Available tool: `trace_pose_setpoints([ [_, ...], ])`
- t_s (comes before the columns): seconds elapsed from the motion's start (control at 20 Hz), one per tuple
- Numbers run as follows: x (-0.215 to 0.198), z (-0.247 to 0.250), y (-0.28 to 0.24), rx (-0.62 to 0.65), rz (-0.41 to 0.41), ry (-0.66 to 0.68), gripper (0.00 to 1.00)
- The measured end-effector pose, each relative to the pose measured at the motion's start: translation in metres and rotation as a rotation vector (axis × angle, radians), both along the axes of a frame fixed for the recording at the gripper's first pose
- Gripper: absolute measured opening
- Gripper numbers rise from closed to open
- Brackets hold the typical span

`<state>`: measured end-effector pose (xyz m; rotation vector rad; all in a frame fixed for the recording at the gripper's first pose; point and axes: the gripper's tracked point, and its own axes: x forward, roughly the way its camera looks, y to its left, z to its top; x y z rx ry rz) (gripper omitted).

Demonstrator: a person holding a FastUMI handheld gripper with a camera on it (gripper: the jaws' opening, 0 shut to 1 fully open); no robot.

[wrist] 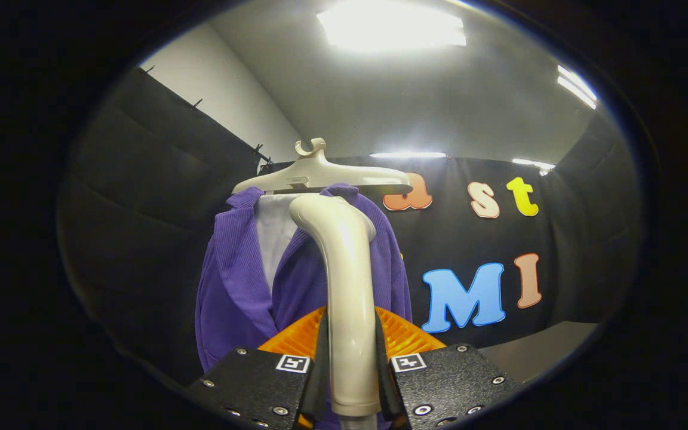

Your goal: Iron the clothes twice with a garment steamer, once on the left side and once on the right side.

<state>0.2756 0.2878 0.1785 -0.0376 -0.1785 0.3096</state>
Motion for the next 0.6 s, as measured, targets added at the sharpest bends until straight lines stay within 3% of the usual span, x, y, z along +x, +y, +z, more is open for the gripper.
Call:
trace_pose_setpoints([
  [0.6,-0.026,-0.067,-0.009,-0.026,-0.014,0.109,0.36],
])
